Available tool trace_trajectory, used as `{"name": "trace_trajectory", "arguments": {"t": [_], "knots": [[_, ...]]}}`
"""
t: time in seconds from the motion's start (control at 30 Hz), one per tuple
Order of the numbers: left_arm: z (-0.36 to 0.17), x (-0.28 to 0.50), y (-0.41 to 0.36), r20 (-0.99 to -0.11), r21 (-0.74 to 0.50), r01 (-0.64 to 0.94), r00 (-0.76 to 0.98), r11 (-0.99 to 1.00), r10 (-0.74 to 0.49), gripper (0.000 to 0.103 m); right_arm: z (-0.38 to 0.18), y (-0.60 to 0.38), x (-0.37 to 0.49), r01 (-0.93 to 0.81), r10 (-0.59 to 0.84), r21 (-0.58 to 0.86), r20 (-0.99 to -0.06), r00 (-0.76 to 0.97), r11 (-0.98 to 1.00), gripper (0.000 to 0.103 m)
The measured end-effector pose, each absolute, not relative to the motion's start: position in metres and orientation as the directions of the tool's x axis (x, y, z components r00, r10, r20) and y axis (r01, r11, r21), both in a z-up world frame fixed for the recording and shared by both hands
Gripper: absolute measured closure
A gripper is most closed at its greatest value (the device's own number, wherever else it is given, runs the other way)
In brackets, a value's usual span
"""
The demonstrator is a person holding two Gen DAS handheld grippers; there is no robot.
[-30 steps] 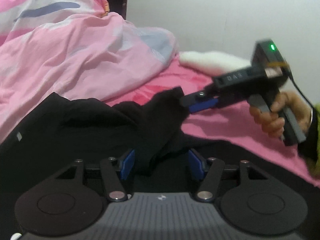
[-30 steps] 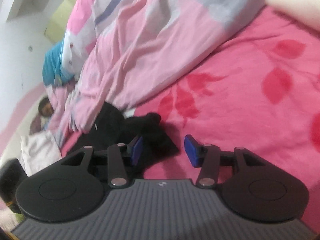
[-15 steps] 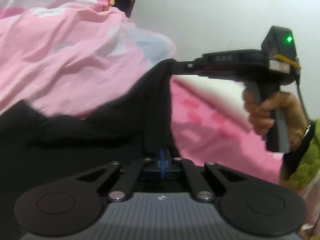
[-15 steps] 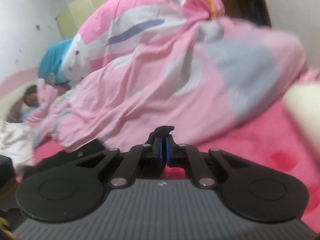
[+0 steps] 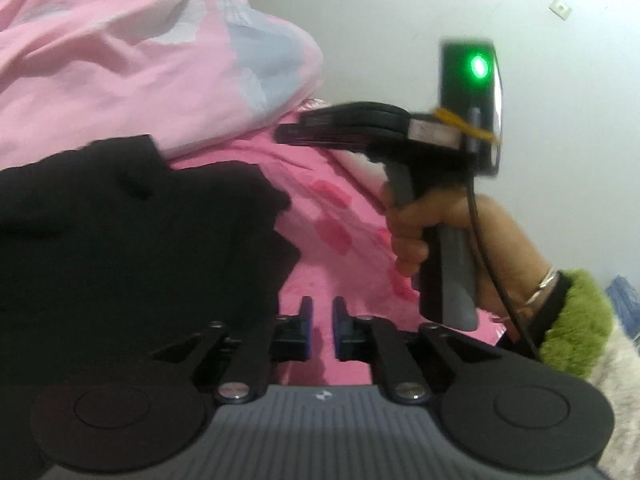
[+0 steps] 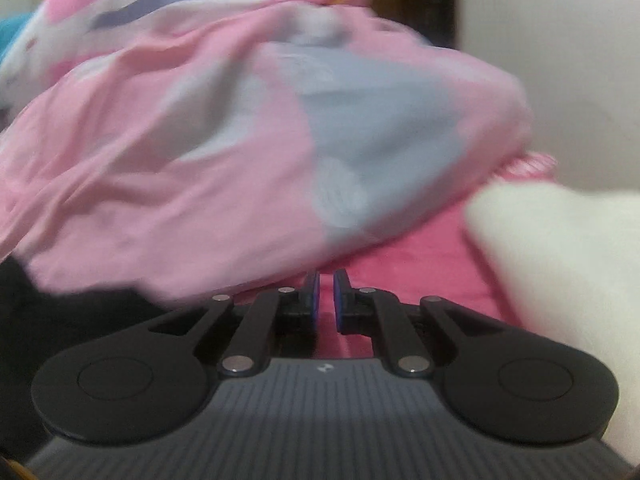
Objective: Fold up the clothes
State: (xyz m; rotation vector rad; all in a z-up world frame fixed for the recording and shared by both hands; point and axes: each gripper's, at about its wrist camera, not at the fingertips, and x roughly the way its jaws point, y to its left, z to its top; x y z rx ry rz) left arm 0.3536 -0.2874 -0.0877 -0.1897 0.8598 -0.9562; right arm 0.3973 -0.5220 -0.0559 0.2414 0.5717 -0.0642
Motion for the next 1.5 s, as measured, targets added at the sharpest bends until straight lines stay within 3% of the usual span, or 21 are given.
{"name": "trace_trajectory", "arguments": {"t": [0.17, 0.3, 0.5, 0.6, 0.77, 1.03, 1.33, 1.5], "knots": [[-0.077, 0.358, -0.250, -0.551, -0.457, 0.606, 0.381, 0.651, -0.742, 0.077, -0.061, -0.574, 0.359, 0.192, 0.092, 0.525, -0.467, 0.880, 0.829, 0.089], [-0.077, 0.367, -0.235, -0.568, -0.405, 0.548, 0.476, 0.732, -0.671, 0.072, -0.073, -0.567, 0.321, 0.128, 0.275, 0.624, -0.507, 0.817, 0.771, 0.089], [-0.092, 0.383, -0.233, -0.613, -0.324, 0.457, 0.565, 0.828, -0.552, 0.073, -0.097, -0.526, 0.315, 0.133, 0.316, 0.590, -0.594, 0.740, 0.796, 0.089], [-0.098, 0.386, -0.230, -0.603, -0.335, 0.432, 0.584, 0.837, -0.543, 0.073, -0.103, -0.523, 0.321, 0.125, 0.331, 0.626, -0.559, 0.760, 0.770, 0.089], [-0.101, 0.386, -0.232, -0.588, -0.328, 0.426, 0.607, 0.843, -0.535, 0.073, -0.111, -0.524, 0.314, 0.133, 0.307, 0.648, -0.520, 0.797, 0.750, 0.101], [-0.102, 0.386, -0.234, -0.580, -0.328, 0.402, 0.629, 0.855, -0.518, 0.072, -0.100, -0.543, 0.265, 0.191, 0.206, 0.689, -0.450, 0.869, 0.700, 0.102], [-0.096, 0.380, -0.234, -0.569, -0.325, 0.431, 0.622, 0.841, -0.539, 0.061, -0.120, -0.549, 0.240, 0.269, 0.139, 0.698, -0.469, 0.872, 0.663, 0.103], [-0.091, 0.375, -0.231, -0.561, -0.329, 0.451, 0.614, 0.830, -0.555, 0.043, -0.121, -0.546, 0.239, 0.249, 0.135, 0.668, -0.468, 0.874, 0.702, 0.099]]}}
